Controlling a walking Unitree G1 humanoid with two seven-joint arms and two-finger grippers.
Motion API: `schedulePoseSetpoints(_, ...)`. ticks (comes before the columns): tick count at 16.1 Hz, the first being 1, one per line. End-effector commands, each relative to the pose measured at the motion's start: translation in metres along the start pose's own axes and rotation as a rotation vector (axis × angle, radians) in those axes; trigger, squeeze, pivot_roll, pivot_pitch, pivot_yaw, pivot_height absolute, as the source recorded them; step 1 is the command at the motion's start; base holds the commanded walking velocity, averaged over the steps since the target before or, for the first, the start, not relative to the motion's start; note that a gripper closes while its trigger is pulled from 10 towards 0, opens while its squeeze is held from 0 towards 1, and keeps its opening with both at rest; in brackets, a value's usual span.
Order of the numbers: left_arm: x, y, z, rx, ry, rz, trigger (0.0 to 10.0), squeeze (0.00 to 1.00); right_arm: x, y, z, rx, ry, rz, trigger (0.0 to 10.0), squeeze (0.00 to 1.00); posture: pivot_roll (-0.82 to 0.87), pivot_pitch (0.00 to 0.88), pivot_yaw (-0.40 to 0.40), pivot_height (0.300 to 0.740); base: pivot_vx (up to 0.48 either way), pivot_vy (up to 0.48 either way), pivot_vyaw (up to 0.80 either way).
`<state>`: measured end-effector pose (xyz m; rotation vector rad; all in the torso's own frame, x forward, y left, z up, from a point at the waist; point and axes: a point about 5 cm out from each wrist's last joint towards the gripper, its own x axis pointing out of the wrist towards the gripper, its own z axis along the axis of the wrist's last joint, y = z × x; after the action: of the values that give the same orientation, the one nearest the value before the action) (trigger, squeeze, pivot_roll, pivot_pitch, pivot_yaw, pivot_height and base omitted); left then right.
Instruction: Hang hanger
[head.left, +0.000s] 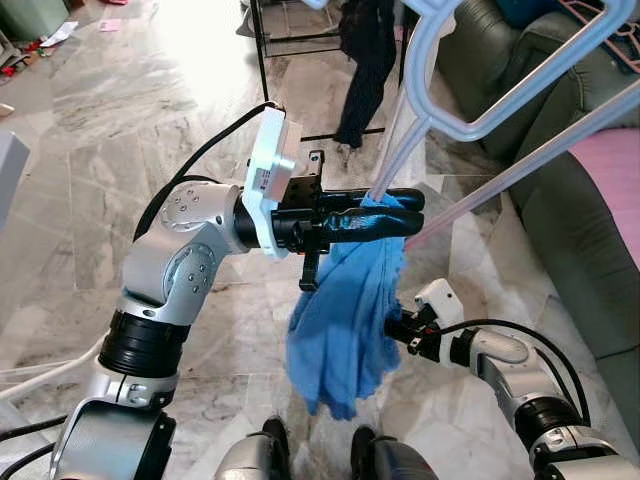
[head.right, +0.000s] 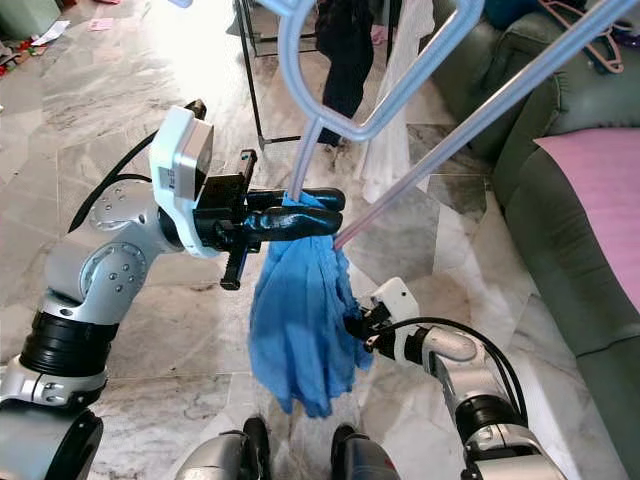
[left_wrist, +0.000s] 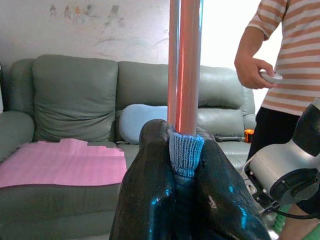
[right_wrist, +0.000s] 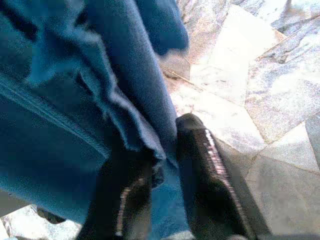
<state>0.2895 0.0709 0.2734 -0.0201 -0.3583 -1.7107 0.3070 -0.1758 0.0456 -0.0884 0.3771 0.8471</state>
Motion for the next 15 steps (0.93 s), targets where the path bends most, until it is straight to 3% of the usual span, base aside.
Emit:
schedulePoseSetpoints(1,0.004,-0.002,0.015,0.062,-0.024,-0.034,10.0,0.0,-0.003,0.0,-0.008,0.022,0.023,-0.009,0.0,0.0,-0.14,0.243,0.014,0.74,0.0,0.0,0.0)
schedulePoseSetpoints(9,-0.001,-0.003,0.008,0.051,-0.006,-0.019,10.0,0.0,-0.013,-0.01,-0.005,0.015,-0.013,-0.071,0.0,0.0,-0.13,0.239,0.014,0.74,0.0,0.0,0.0)
schedulePoseSetpoints(12,-0.015,0.0,-0.009,0.024,0.022,0.052,10.0,0.0,-0.028,-0.019,-0.001,0.018,-0.076,-0.117,0.0,0.0,-0.13,0.237,0.013,0.74,0.0,0.0,0.0)
schedulePoseSetpoints(15,-0.04,-0.004,-0.044,-0.028,0.083,0.154,10.0,0.0,-0.05,-0.033,0.017,0.02,-0.2,-0.17,0.0,0.0,-0.14,0.235,0.012,0.74,0.0,0.0,0.0)
